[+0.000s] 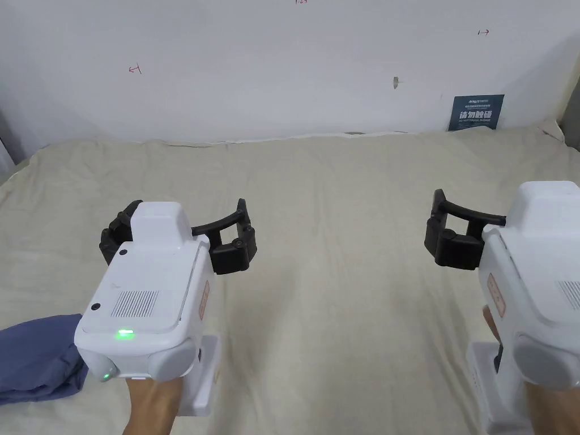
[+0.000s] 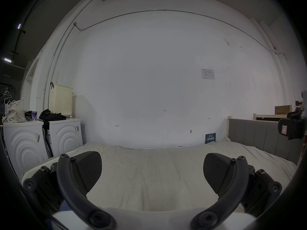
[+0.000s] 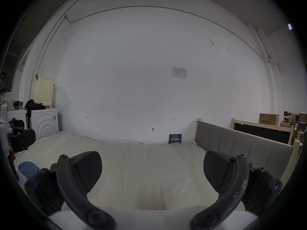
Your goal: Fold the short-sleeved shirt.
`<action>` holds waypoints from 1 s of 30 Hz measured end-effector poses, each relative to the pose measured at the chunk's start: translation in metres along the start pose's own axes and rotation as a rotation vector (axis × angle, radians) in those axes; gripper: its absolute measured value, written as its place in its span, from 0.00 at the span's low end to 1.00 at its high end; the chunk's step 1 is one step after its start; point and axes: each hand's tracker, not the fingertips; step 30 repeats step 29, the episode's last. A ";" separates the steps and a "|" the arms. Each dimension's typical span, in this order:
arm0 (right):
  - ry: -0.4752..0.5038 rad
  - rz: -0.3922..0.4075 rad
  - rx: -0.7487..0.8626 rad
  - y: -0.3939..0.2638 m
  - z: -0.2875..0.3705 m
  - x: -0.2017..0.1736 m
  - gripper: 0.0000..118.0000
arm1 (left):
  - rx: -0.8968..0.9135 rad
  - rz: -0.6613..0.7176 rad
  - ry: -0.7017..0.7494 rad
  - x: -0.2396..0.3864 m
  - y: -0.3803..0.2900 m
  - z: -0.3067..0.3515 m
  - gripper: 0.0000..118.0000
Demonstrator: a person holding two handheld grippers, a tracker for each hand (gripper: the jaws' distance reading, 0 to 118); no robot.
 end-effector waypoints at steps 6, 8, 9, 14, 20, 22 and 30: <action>-0.117 -0.179 -0.215 0.006 -0.009 -0.003 1.00 | -0.001 -0.006 -0.006 -0.001 0.000 0.000 1.00; -0.173 -0.243 -0.371 0.013 -0.016 -0.004 1.00 | -0.003 -0.005 -0.005 -0.002 -0.001 0.000 1.00; -0.181 -0.257 -0.425 0.015 -0.018 -0.003 1.00 | -0.003 -0.003 -0.005 -0.002 -0.001 -0.001 1.00; -0.131 -0.291 -0.540 0.017 -0.025 -0.003 1.00 | -0.004 0.005 -0.004 -0.004 -0.002 0.000 1.00; -0.075 -0.321 -0.522 0.015 -0.023 -0.002 1.00 | -0.006 0.006 -0.004 -0.005 -0.003 0.000 1.00; -0.068 -0.324 -0.505 0.015 -0.023 -0.002 1.00 | -0.005 0.004 -0.003 -0.006 -0.003 -0.001 1.00; -0.112 -0.301 -0.486 0.018 -0.022 -0.006 1.00 | -0.004 0.007 -0.002 -0.006 -0.004 0.000 1.00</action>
